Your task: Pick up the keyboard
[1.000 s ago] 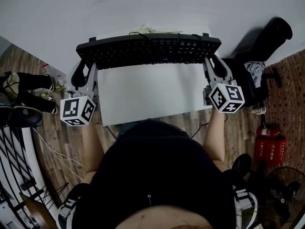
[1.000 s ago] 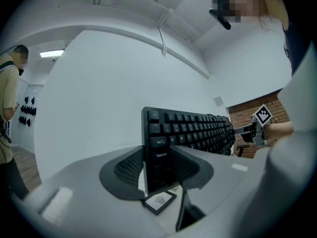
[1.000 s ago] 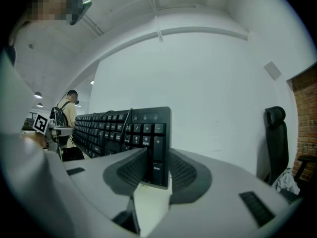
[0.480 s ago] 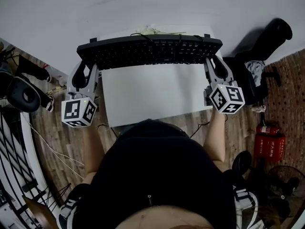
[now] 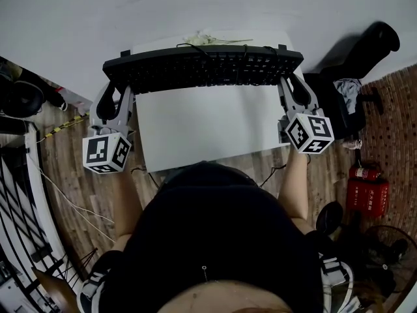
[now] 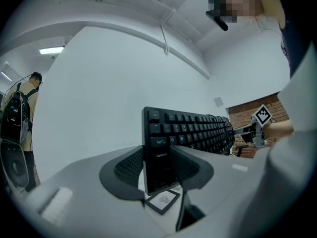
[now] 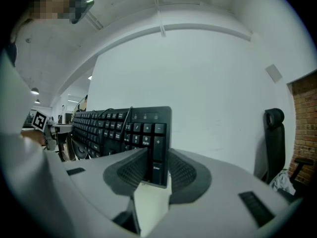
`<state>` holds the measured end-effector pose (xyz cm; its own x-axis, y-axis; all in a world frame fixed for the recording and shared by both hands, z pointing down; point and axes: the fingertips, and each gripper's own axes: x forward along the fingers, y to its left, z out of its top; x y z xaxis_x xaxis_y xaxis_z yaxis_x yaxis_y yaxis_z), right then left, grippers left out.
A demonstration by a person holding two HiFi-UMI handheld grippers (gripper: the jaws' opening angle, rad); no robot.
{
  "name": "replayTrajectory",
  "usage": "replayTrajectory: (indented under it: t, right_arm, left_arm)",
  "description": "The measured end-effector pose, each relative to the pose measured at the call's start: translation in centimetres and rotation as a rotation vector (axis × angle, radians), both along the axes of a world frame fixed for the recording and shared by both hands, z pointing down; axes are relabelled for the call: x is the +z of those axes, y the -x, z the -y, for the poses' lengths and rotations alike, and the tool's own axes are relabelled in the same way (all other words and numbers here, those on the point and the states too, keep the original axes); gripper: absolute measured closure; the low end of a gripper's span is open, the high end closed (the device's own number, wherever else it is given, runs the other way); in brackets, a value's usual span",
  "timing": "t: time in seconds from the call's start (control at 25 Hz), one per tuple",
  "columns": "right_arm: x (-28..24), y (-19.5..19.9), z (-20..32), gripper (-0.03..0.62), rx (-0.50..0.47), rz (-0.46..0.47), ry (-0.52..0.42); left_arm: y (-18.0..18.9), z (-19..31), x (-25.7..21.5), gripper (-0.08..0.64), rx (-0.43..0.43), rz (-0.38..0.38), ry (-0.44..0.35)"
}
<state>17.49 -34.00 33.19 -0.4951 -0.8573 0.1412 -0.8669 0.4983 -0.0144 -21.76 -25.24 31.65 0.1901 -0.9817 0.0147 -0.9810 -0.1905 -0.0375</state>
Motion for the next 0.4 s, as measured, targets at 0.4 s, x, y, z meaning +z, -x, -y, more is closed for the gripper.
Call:
replayTrajectory:
  t: [0.4]
  right_arm:
    - [0.36, -0.22, 0.35, 0.457, -0.006, -0.008, 0.009]
  left_arm:
    - [-0.32, -0.01, 0.16, 0.387, -0.009, 0.008, 0.004]
